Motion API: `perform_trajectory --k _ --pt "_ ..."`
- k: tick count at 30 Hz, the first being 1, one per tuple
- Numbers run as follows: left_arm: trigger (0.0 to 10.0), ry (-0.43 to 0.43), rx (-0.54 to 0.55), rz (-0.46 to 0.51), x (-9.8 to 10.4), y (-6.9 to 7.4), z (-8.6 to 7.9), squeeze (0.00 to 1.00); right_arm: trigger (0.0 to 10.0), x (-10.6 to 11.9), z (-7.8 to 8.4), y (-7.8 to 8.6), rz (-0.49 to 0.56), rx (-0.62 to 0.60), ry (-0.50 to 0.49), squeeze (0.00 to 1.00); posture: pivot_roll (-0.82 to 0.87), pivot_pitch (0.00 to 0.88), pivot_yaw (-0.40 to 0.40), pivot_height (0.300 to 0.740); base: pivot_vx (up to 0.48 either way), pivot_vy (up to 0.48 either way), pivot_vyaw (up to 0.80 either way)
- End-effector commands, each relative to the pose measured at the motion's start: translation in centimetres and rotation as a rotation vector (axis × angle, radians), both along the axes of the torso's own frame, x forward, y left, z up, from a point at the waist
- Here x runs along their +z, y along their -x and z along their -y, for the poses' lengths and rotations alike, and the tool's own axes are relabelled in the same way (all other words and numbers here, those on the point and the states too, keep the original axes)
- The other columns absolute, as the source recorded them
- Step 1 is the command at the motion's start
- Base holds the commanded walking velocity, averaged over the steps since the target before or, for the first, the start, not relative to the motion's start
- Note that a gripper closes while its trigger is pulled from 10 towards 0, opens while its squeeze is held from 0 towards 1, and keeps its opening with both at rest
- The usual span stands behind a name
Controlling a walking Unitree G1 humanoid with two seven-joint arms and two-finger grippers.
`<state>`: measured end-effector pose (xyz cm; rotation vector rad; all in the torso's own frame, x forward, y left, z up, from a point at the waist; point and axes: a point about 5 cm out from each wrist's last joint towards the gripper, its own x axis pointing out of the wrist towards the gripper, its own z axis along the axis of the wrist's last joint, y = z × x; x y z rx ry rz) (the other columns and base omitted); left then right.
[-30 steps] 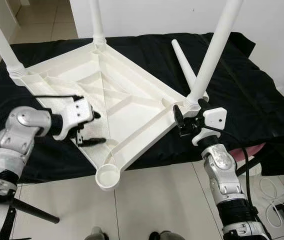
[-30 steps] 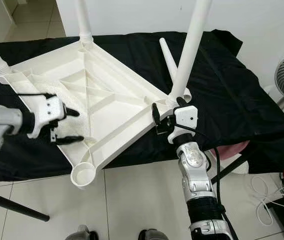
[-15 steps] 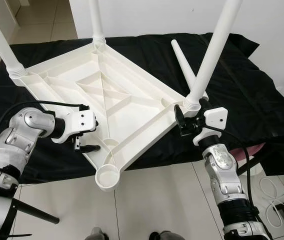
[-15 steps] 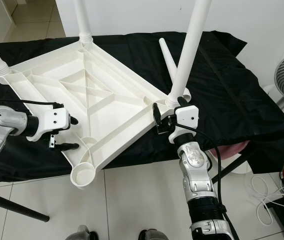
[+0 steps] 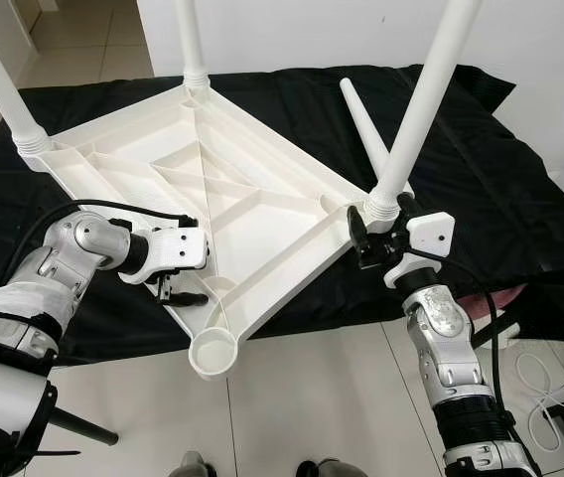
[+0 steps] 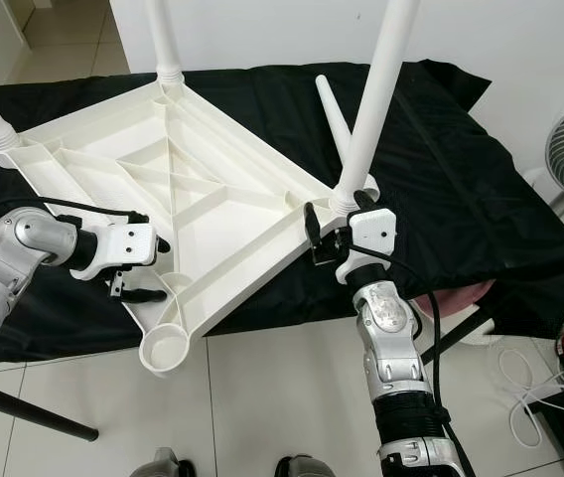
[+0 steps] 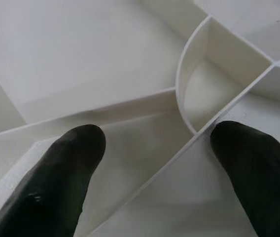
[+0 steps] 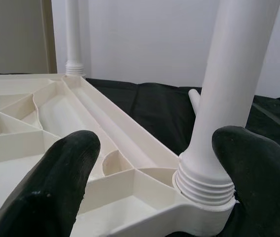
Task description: Building children table
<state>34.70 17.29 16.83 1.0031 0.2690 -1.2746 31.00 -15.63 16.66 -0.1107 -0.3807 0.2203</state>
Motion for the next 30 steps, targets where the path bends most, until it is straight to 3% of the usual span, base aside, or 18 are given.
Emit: perform_trajectory --k 1,2,9,10,12,16,17,21,22,23,24,25,27,29,30 --pt "4.7 -0.014 -0.058 -0.086 -0.6 0.5 0.2 0.0 10.0 -0.4 -0.1 0.2 -0.015 -0.002 0.005 0.0 -0.03 0.101 0.032 0.74 0.0 0.0 0.0" --pt "0.0 -0.012 -0.065 -0.099 -0.6 0.5 0.2 0.0 10.0 -0.4 -0.1 0.3 -0.017 -0.003 0.004 0.0 -0.03 0.1 0.037 0.74 0.0 0.0 0.0" --pt "0.0 -0.013 -0.089 -0.114 -0.6 0.5 0.1 0.0 10.0 -0.6 -0.2 0.4 -0.021 -0.007 0.002 0.0 -0.03 0.1 0.043 0.74 0.0 0.0 0.0" --pt "0.7 -0.007 -0.088 -0.114 -0.6 0.5 0.1 0.0 10.0 -0.6 -0.2 0.5 -0.022 -0.007 0.001 0.0 -0.03 0.099 0.044 0.74 0.0 0.0 0.0" --pt "1.1 0.002 -0.082 -0.106 -0.5 0.4 0.2 0.0 10.0 -0.6 -0.2 0.5 -0.022 -0.008 0.001 0.0 -0.03 0.103 0.043 0.74 0.0 0.0 0.0" --pt "1.2 0.012 -0.08 -0.103 -0.5 0.3 0.3 0.0 10.0 -0.6 -0.2 0.5 -0.022 -0.008 0.0 0.0 -0.03 0.105 0.042 0.74 0.0 0.0 0.0" --pt "1.8 0.026 -0.077 -0.097 -0.5 0.3 0.4 0.0 10.0 -0.6 -0.2 0.5 -0.022 -0.009 0.0 0.0 -0.03 0.11 0.039 0.74 0.0 0.0 0.0" --pt "2.3 0.069 -0.061 -0.087 -0.6 0.2 1.0 0.0 10.0 -0.5 0.0 0.4 -0.023 -0.013 0.0 0.0 -0.03 0.119 0.035 0.74 0.0 0.0 0.0" --pt "2.3 0.069 -0.061 -0.087 -0.6 0.2 1.0 0.0 10.0 -0.5 0.0 0.4 -0.023 -0.013 0.0 0.0 -0.03 0.119 0.035 0.74 0.0 0.0 0.0" --pt "0.6 0.098 -0.051 -0.075 -0.7 0.1 1.4 0.0 10.0 -0.5 0.0 0.3 -0.022 -0.016 0.0 0.0 -0.03 0.122 0.034 0.74 0.0 0.0 0.0" --pt "0.6 0.098 -0.051 -0.075 -0.7 0.1 1.4 0.0 10.0 -0.5 0.0 0.3 -0.022 -0.016 0.0 0.0 -0.03 0.122 0.034 0.74 0.0 0.0 0.0" --pt "1.1 0.12 -0.036 -0.06 -0.8 0.0 1.8 0.0 10.0 -0.4 0.0 0.3 -0.022 -0.017 0.0 0.0 -0.03 0.125 0.033 0.74 0.0 0.0 0.0" --pt "1.2 0.154 -0.01 -0.045 -0.9 -0.2 2.2 0.0 10.0 -0.4 0.0 0.3 -0.021 -0.018 -0.001 0.0 -0.03 0.127 0.03 0.74 0.0 0.0 0.0" --pt "2.8 0.205 0.019 -0.01 -0.8 -0.6 2.8 0.0 10.0 -0.3 0.1 0.3 -0.02 -0.02 -0.001 0.0 -0.03 0.128 0.028 0.74 0.0 0.0 0.0" --pt "0.2 0.219 0.033 -0.002 -0.8 -0.8 2.9 0.0 10.0 -0.3 0.1 0.4 -0.02 -0.021 -0.002 0.0 -0.04 0.13 0.025 0.74 0.0 0.0 0.0"
